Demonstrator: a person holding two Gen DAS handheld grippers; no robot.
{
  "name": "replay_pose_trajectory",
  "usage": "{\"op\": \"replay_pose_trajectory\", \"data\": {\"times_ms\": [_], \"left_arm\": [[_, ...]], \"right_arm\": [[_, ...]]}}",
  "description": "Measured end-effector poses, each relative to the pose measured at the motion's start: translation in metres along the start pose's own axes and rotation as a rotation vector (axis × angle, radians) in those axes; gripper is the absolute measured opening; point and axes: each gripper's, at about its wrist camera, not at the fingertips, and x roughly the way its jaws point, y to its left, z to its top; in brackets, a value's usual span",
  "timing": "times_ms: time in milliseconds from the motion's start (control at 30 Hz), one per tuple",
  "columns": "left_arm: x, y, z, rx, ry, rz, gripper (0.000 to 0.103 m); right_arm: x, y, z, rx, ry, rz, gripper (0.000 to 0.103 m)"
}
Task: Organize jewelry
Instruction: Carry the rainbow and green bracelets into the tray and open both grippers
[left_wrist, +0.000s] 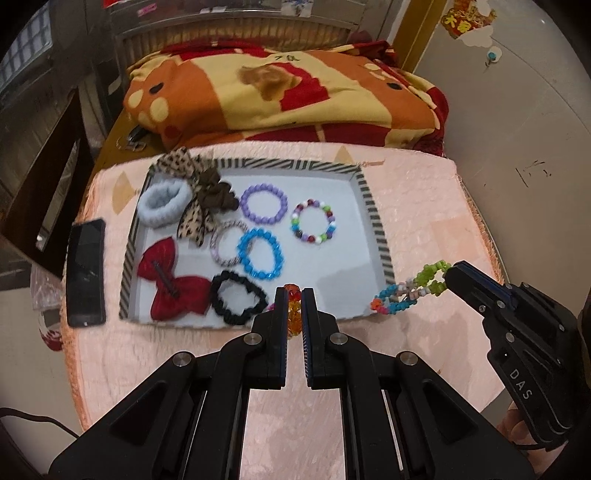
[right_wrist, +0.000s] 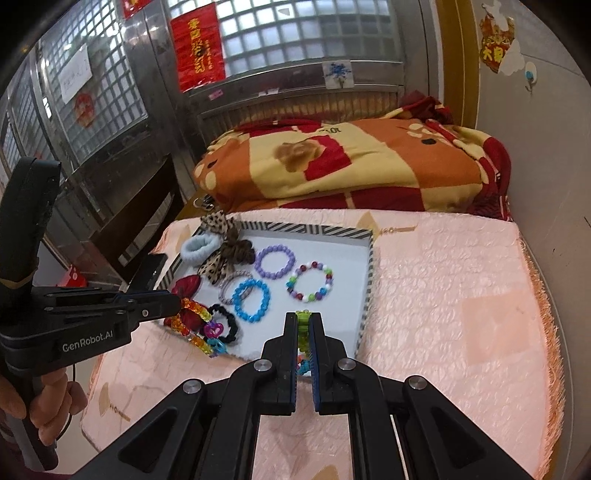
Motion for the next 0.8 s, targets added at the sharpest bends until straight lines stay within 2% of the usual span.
{"op": "replay_pose_trajectory", "data": {"times_ms": [300,500,667,800], "left_arm": [[0.020,-0.022,0.020,0.044,0.018,-0.018,0.005],[0.049,-0.032,0.023,0.049,0.080,-0.065,0.005],[0.088,-0.021,0.025,0.029,0.148,-0.065,0.005],[0.114,-0.006,0.028,0.009,0.185,-0.035,0.005]], "right_arm": [[0.019,-0.014,0.003,0.036,0.029,0.001,0.005],[0.040,-0.025,0.001,0.068,0.072,0.022,0.005],[0.072,-0.030,0.001,0.087,0.134,0.039,0.005],[0.097,-0.033,0.003,0.093,0.178,0.041,0.005]]}}
